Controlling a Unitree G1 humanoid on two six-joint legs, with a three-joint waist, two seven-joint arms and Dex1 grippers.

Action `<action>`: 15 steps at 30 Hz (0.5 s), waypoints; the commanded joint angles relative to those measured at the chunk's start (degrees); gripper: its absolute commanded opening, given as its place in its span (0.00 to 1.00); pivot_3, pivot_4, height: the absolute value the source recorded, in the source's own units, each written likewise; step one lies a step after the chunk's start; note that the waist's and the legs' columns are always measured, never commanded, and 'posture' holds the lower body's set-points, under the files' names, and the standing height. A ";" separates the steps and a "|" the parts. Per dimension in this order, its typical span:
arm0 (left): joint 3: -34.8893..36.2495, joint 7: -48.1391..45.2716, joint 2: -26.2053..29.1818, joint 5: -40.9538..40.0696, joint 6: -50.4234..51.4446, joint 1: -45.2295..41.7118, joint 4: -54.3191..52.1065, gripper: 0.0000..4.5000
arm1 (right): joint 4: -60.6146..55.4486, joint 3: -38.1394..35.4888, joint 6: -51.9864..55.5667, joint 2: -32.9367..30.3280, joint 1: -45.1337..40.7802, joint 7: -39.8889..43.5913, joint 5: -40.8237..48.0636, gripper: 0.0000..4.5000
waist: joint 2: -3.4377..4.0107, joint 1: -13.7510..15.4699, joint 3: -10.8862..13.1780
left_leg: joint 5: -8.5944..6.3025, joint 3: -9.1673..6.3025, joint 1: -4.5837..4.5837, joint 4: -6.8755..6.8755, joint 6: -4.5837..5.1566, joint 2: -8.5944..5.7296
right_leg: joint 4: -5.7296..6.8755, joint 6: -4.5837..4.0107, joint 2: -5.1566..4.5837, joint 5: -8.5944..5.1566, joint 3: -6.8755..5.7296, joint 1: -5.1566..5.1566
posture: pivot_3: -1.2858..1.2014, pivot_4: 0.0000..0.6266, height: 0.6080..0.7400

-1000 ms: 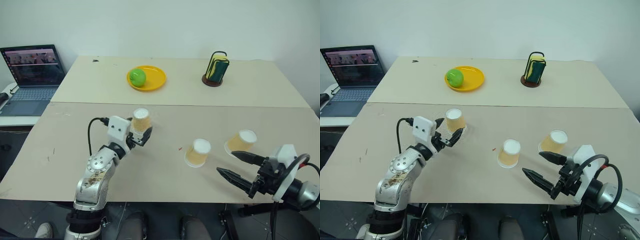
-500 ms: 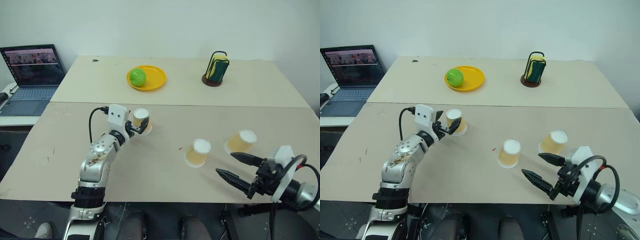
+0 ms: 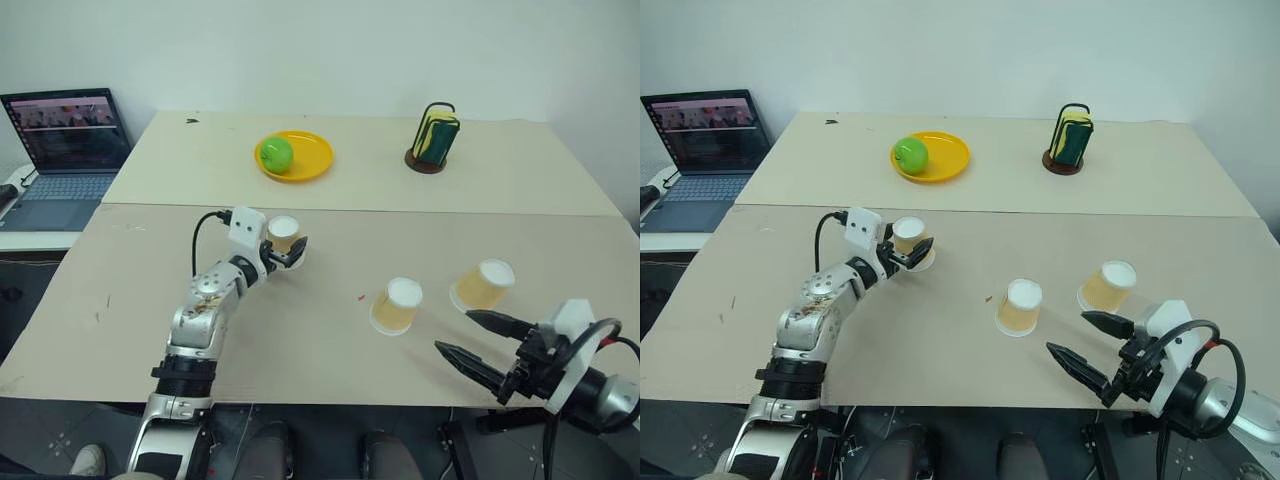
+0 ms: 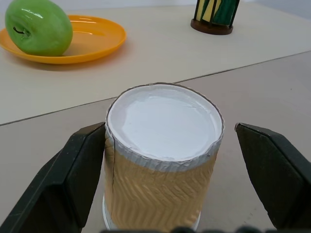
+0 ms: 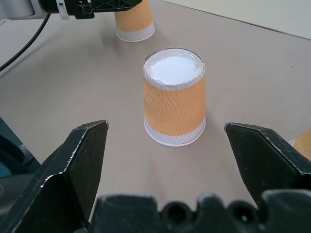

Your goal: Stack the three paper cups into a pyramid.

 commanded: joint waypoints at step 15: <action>0.46 0.09 -0.28 -0.29 -3.51 -2.86 1.62 0.68 | -2.95 -2.39 -0.65 0.19 0.70 -0.93 1.34 1.00 | 0.00 -0.01 0.00 | 0.00 0.00 0.00 0.00 0.00 0.00 | 0.00 0.00 -0.01 0.00 0.00 0.00 | 0.52 0.24 0.96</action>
